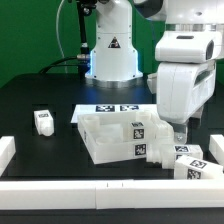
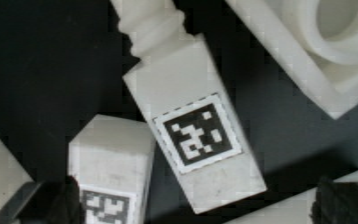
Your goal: Assemble square table
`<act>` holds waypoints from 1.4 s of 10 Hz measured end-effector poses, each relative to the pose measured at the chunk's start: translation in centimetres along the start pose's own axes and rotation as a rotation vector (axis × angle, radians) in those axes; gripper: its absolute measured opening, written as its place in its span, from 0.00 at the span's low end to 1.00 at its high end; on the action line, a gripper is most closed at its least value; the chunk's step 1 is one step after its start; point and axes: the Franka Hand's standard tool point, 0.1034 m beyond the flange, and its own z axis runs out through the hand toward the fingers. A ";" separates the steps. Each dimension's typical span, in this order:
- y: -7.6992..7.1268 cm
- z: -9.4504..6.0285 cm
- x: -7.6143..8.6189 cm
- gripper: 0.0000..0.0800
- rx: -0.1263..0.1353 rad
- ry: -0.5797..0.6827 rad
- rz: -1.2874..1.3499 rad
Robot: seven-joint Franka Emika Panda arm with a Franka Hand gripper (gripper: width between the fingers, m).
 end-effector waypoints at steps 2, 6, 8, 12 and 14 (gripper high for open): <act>0.0 0.2 -0.1 0.81 -0.001 0.004 0.001; -0.5 2.4 -0.6 0.81 -0.002 0.023 0.003; -0.1 2.5 -0.5 0.81 -0.012 0.035 0.010; 0.3 2.4 -0.9 0.81 -0.031 0.051 0.009; 0.4 1.8 -0.4 0.81 -0.039 0.056 0.004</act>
Offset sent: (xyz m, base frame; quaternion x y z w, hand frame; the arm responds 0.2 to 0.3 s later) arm -0.0125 -0.0102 -0.0174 -0.0060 -0.0010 0.0074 1.0000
